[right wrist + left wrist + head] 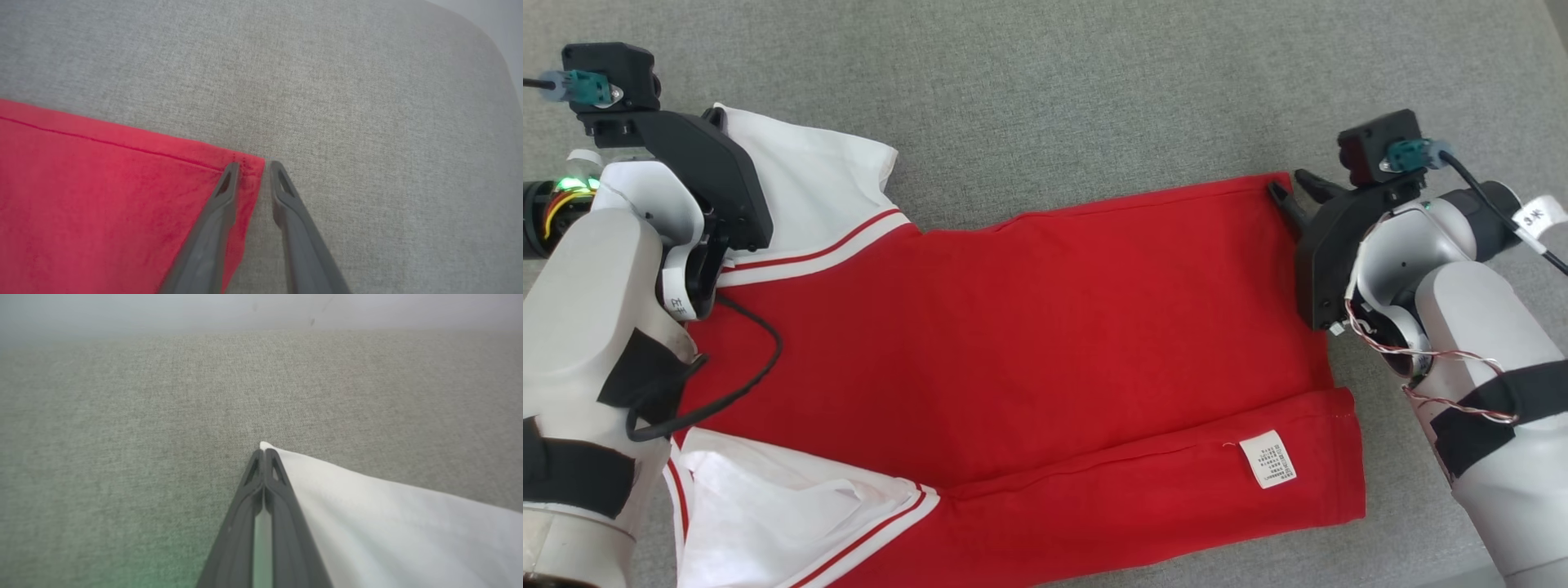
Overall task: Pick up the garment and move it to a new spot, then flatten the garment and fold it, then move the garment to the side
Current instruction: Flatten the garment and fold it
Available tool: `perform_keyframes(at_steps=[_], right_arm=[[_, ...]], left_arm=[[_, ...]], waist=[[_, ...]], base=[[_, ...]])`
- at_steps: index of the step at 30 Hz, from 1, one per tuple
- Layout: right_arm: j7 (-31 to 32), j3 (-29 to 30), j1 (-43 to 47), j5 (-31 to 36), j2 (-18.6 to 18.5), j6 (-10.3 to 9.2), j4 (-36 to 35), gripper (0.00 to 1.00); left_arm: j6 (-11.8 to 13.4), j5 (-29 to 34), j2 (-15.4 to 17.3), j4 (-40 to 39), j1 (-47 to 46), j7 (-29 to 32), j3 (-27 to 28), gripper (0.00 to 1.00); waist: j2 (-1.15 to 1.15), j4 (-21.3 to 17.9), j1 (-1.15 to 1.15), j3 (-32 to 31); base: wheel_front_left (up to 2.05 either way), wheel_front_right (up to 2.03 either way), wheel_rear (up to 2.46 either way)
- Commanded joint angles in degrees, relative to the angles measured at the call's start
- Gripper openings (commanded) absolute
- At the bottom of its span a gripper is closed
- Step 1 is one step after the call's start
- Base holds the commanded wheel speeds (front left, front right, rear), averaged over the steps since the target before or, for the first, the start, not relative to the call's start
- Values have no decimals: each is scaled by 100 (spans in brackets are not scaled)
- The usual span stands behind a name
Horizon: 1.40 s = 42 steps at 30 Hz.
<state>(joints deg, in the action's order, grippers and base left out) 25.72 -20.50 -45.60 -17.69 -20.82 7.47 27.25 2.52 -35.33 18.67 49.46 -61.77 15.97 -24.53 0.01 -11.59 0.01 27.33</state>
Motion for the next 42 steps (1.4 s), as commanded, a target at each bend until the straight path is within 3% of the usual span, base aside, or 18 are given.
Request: perform_keyframes(at_steps=[1, 3, 5, 14, 23, 29, 36, 42], right_arm=[[29, -55, -44, -45, -14, 3, 72, 36], [55, -147, -95, -80, -26, 3, 148, 26], [66, -195, -129, -129, -34, 3, 212, 0], [-206, -155, -211, -300, -25, 3, 350, 0], [-577, -118, 360, -581, -186, 3, -76, 0], [-677, -49, 849, -461, -437, 3, -399, 0], [-614, -15, 1537, -223, -780, 3, -775, 0], [-413, -94, 2017, -96, -1057, 3, -841, 0]], left_arm=[[24, -28, 59, 3, 50, 30, -14, 0], [38, -40, 70, -24, 77, 28, -13, 0], [45, -55, 75, -50, 101, 19, -14, 0], [71, -168, 127, -230, 199, -114, 58, 0], [-611, -1076, 192, -1201, 933, -242, 596, 0], [-770, -1868, 267, -2446, 1975, -75, 1009, 0], [-434, -2737, 352, -4672, 3977, 140, 1474, 0], [-133, -3139, 214, -6014, 5628, 54, 1671, 0]], waist=[[-1, 5, -1, -15], [-1, 7, -1, -37], [-1, 16, -1, -58], [-1, 80, -1, -114], [-1, 233, -1, -484], [-1, 404, -1, -853], [-1, 693, -1, -1362], [-1, 943, -1, -1729]], base=[[0, 0, 0], [0, 0, 0], [0, 0, 0], [0, 0, 0], [0, 0, 0], [0, 0, 0], [0, 0, 0], [0, 0, 0]])
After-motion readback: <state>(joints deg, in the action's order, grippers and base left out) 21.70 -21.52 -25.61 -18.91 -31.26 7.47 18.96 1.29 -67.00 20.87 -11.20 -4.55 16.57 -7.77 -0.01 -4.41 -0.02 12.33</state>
